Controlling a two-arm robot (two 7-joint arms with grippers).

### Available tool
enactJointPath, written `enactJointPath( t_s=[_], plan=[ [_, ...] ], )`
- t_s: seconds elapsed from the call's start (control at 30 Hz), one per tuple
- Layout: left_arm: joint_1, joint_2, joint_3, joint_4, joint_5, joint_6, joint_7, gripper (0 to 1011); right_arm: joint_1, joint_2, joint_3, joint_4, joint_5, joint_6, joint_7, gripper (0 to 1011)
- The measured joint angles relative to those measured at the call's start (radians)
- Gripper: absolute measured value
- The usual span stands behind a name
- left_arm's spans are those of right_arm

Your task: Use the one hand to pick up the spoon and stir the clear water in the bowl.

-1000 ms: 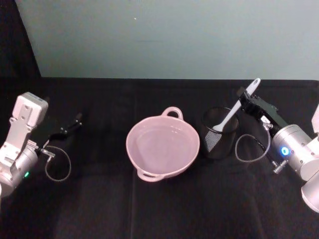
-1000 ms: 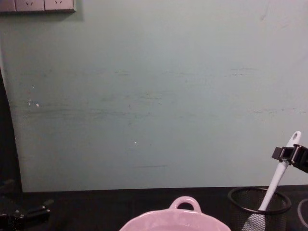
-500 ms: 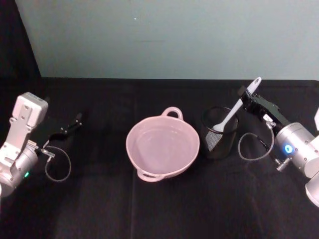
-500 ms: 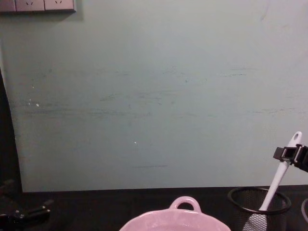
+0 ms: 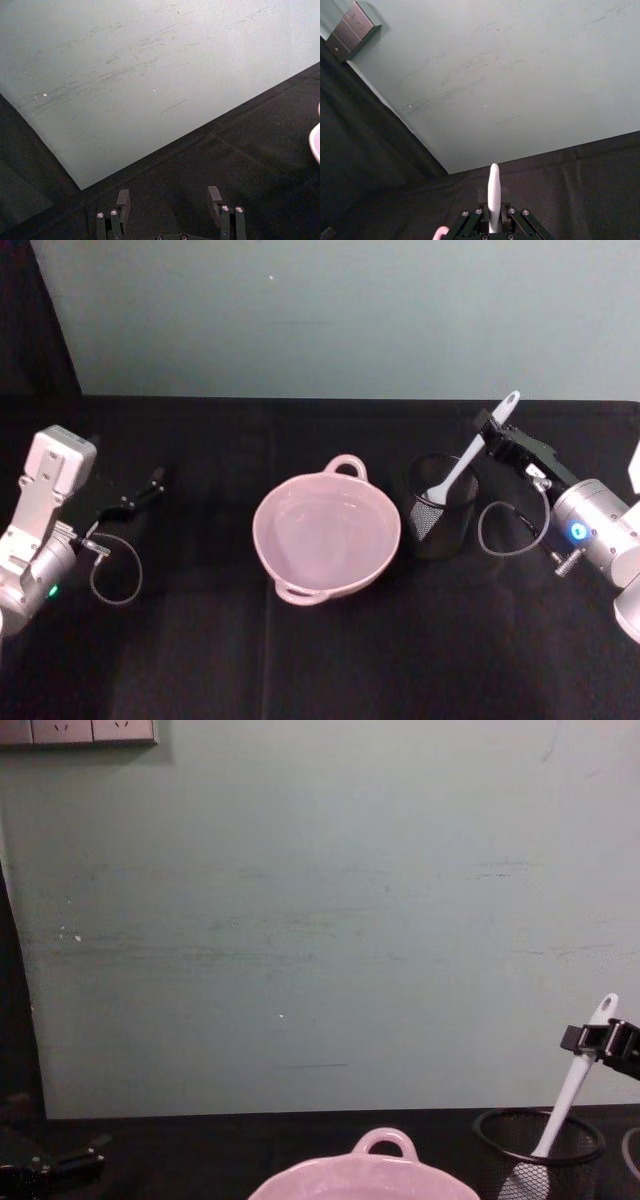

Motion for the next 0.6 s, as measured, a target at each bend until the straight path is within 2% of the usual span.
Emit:
enactJointPath(
  t_s=[0.23, 0.6],
  plan=[
    [0.000, 0.000, 0.000, 0.000, 0.000, 0.000, 0.000, 1011, 0.007, 0.008, -0.005, 0.012, 0.028, 0.006, 0.004, 131],
    [0.000, 0.000, 0.000, 0.000, 0.000, 0.000, 0.000, 1011, 0.007, 0.007, -0.004, 0.011, 0.024, 0.005, 0.003, 131]
  ],
)
